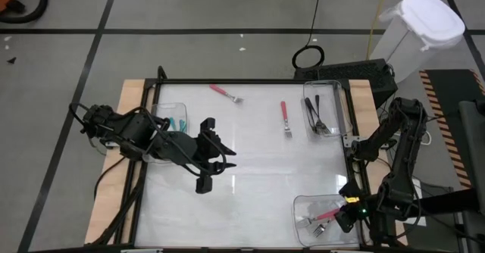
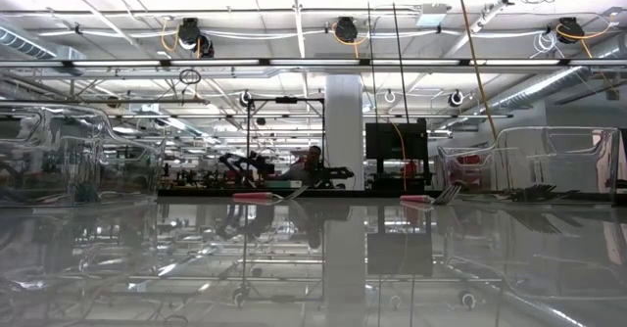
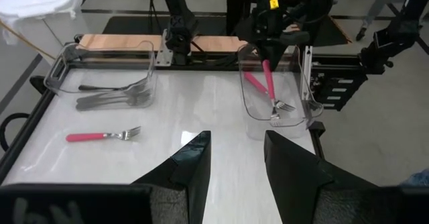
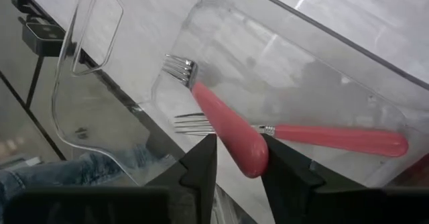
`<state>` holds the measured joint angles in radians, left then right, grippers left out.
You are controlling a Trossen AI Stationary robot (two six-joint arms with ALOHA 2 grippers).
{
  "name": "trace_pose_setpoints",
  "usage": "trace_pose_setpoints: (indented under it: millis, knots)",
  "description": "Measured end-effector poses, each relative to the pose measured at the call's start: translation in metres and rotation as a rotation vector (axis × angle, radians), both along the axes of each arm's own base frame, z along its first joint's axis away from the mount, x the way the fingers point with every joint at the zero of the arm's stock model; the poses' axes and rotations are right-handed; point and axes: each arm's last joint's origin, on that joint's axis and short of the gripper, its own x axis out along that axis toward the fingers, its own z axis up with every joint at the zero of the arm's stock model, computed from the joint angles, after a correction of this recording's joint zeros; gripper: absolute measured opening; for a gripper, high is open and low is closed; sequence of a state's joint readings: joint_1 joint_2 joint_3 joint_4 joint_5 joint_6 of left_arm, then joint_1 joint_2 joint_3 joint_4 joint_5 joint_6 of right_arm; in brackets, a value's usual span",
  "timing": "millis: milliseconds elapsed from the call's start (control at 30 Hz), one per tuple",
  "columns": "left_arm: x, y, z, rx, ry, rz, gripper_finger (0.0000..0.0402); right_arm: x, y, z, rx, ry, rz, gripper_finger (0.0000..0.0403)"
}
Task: Sort silverware by color (type)
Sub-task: Put the pink fork into the bottom right transparent bin
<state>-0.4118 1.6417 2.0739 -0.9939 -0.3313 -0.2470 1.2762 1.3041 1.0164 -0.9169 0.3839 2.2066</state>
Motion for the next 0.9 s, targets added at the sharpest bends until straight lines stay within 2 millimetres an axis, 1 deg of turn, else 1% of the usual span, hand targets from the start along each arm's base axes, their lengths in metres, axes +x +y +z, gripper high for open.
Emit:
trace_pose_setpoints:
  millis: [467, 600, 800, 900]
  knots:
    - [0.0, 0.0, 0.0, 0.0, 0.0, 0.0, 0.0141, -0.0012, 0.0014, -0.0003, 0.024, 0.049, 0.017, 0.0111]
    - [0.0, 0.0, 0.0, 0.0, 0.0, 0.0, 0.0141, 0.0001, 0.0009, -0.0007, 0.036, 0.088, 0.017, 0.0125]
    - [0.0, 0.0, 0.0, 0.0, 0.0, 0.0, 0.0141, 0.0004, 0.0004, -0.0008, 0.036, 0.097, 0.011, 0.0154]
    - [0.0, 0.0, 0.0, 0.0, 0.0, 0.0, 0.0141, -0.0001, 0.0003, -0.0013, 0.051, 0.155, 0.02, 0.0166]
